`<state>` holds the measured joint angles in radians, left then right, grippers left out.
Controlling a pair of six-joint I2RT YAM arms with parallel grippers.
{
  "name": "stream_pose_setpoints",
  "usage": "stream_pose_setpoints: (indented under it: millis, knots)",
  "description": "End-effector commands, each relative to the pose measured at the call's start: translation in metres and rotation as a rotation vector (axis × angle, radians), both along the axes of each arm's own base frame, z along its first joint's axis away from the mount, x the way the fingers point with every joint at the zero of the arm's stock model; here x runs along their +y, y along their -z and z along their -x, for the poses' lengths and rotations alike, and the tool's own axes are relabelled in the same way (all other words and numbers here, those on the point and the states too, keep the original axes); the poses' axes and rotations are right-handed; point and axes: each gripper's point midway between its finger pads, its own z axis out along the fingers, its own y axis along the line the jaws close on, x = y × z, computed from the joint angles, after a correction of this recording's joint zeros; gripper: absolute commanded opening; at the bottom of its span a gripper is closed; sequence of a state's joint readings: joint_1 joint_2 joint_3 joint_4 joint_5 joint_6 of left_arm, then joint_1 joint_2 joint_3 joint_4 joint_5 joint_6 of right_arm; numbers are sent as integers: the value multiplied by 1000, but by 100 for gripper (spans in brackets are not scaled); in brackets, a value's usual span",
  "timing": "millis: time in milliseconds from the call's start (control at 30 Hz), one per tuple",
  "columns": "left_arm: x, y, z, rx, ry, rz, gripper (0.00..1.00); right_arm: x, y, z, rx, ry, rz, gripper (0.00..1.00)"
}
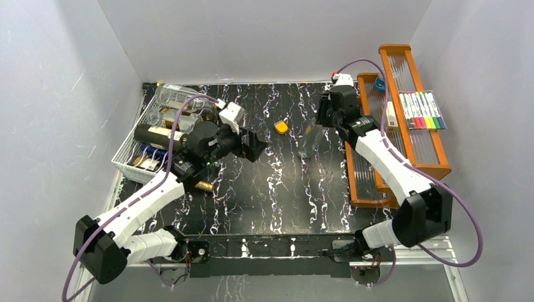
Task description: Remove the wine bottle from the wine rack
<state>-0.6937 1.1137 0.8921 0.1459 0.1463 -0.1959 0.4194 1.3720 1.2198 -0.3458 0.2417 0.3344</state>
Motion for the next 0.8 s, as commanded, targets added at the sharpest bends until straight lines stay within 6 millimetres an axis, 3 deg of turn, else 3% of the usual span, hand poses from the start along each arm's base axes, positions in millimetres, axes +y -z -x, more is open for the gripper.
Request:
stream_pose_setpoints:
  millis: [0,300,500,767]
  knots:
    - [23,-17,-9,53,-56,6,98,-7,-65,-56,-241,75,23,0]
    - [60,-41,-23,40,-214,7,98,-23,-63,-108,-261,84,74,0]
    - [70,-43,-17,35,-239,5,98,-20,-53,-119,-212,48,96,0]
    - [74,-46,-16,32,-256,-4,98,-26,-42,-121,-178,32,184,0]
